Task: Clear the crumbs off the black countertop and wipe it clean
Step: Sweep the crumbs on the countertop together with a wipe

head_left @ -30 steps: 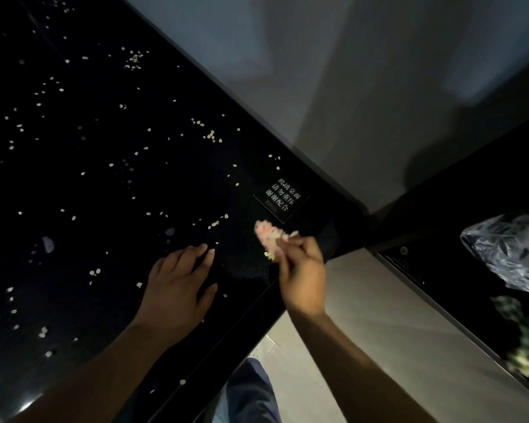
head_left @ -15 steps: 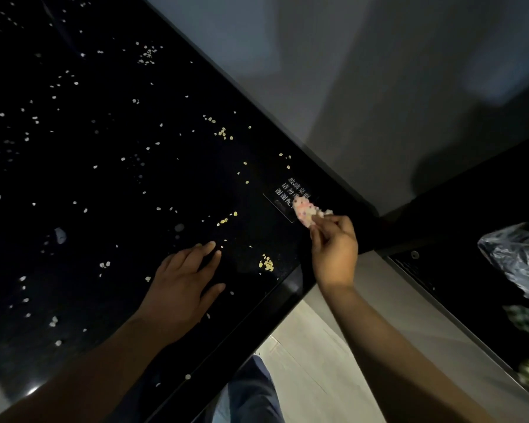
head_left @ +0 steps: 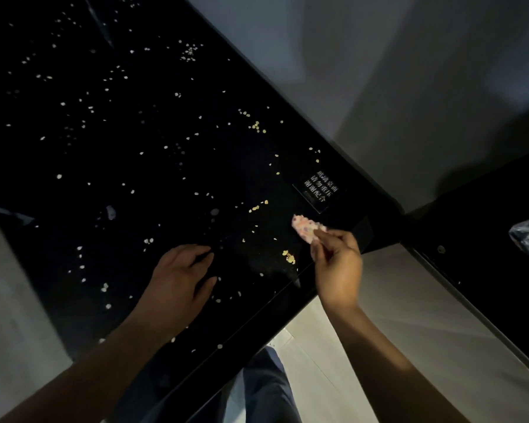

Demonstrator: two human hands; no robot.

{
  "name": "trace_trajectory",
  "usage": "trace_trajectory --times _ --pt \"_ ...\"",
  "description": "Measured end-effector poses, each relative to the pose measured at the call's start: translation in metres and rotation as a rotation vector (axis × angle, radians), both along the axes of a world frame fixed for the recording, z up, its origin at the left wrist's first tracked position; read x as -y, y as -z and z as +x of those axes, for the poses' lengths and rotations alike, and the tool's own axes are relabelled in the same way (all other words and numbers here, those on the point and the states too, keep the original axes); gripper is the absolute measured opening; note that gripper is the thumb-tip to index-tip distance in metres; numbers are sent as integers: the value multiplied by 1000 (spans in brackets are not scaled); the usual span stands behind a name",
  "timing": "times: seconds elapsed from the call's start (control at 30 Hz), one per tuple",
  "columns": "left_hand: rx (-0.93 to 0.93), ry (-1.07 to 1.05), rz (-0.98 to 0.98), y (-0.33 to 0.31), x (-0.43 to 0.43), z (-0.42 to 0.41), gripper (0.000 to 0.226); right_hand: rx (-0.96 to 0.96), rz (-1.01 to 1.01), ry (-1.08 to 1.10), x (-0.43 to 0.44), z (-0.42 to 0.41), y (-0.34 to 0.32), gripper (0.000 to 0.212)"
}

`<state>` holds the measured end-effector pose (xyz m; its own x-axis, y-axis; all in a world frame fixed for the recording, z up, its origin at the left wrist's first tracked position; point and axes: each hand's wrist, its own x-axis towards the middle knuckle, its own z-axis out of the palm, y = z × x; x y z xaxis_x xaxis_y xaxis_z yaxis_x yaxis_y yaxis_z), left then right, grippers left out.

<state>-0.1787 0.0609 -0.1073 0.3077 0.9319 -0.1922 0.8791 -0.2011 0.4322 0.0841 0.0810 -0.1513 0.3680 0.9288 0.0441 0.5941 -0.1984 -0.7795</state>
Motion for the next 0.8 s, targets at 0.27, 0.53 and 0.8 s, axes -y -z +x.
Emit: trace_trajectory --times 0.27,0.53,0.8 --pt "-204 -30 -78 18 31 -55 71 41 23 -100 39 -55 15 23" --pt "-177 -69 -54 30 35 -57 51 -64 41 -141 30 -59 -5 18" --pt "-154 -49 -25 32 34 -64 45 101 29 -127 42 -70 14 22"
